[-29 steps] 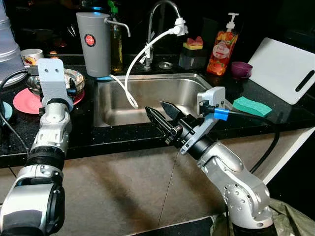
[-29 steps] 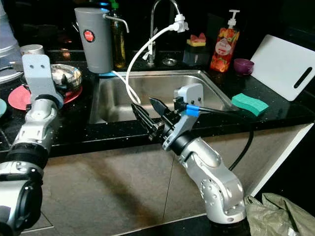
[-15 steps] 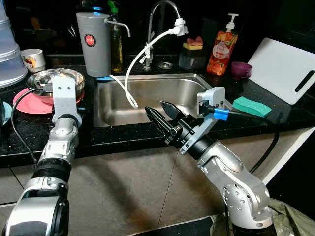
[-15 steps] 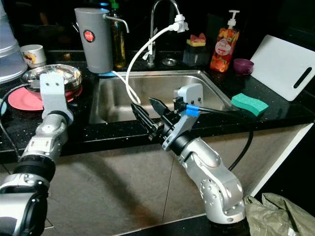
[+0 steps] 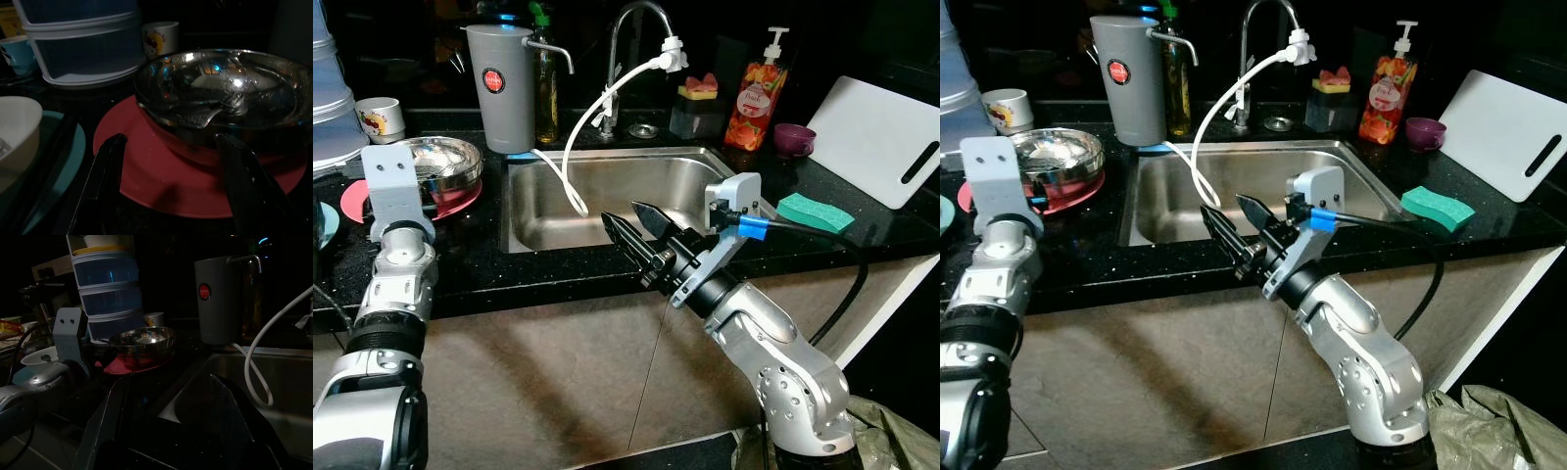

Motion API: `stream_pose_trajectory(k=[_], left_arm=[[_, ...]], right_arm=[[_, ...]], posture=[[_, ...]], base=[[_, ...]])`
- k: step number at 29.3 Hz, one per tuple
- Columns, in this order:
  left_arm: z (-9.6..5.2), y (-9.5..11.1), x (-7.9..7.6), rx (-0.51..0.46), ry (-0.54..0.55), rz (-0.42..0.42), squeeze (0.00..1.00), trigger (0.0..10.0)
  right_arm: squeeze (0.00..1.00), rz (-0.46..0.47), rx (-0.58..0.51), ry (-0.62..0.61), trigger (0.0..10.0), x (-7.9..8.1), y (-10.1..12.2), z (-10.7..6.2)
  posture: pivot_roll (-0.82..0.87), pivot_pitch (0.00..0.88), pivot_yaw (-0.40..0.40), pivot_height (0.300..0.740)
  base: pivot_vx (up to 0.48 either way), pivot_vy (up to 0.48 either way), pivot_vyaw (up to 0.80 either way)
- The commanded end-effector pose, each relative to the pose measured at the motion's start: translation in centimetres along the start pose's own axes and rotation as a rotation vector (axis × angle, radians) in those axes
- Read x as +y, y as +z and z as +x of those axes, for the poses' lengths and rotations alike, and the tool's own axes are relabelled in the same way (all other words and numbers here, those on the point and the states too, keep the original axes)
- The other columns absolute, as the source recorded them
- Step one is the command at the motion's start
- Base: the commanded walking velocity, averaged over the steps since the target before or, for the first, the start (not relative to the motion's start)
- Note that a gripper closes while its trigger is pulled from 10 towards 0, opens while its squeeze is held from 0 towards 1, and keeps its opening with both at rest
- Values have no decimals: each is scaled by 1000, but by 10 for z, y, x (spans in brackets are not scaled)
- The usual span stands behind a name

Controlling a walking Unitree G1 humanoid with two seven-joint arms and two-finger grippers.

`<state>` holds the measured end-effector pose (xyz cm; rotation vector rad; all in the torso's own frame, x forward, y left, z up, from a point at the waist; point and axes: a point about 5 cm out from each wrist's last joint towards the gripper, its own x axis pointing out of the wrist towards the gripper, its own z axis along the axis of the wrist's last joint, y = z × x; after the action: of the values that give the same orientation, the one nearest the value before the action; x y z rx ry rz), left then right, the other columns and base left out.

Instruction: Kitchen organization

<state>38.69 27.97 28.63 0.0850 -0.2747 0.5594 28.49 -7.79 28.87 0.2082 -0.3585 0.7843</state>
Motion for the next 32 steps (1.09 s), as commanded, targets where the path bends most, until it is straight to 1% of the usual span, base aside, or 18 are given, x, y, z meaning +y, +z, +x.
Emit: stream_pose_trajectory(k=[1, 3, 4, 9, 17, 32], left_arm=[[2, 9, 3, -47, 11, 9, 0, 10000], [2, 11, 3, -63, 7, 8, 0, 10000], [2, 15, 2, -87, -3, 12, 0, 10000], [2, 19, 0, -112, -14, 10, 0, 10000], [2, 18, -4, -108, -24, 0, 0, 10000], [2, 18, -6, -109, -35, -4, 0, 10000]], right_arm=[[0, 0, -9, 3, 10000, 1, 0, -2], [0, 0, -8, 3, 10000, 1, 0, -2], [0, 1, -8, 4, 10000, 1, 0, -2], [0, 2, -7, 4, 10000, 2, 1, -2], [0, 0, -7, 1, 10000, 1, 1, -2], [0, -2, -8, 1, 10000, 1, 1, -2]], posture=[[-22, 123, -56, 740], [-26, 125, -59, 740], [-26, 125, -59, 740], [-30, 127, -60, 740], [-37, 130, -59, 740], [-34, 128, -58, 740]], base=[[0, 0, 0], [0, 0, 0], [0, 0, 0], [0, 0, 0], [0, 0, 0], [0, 0, 0]])
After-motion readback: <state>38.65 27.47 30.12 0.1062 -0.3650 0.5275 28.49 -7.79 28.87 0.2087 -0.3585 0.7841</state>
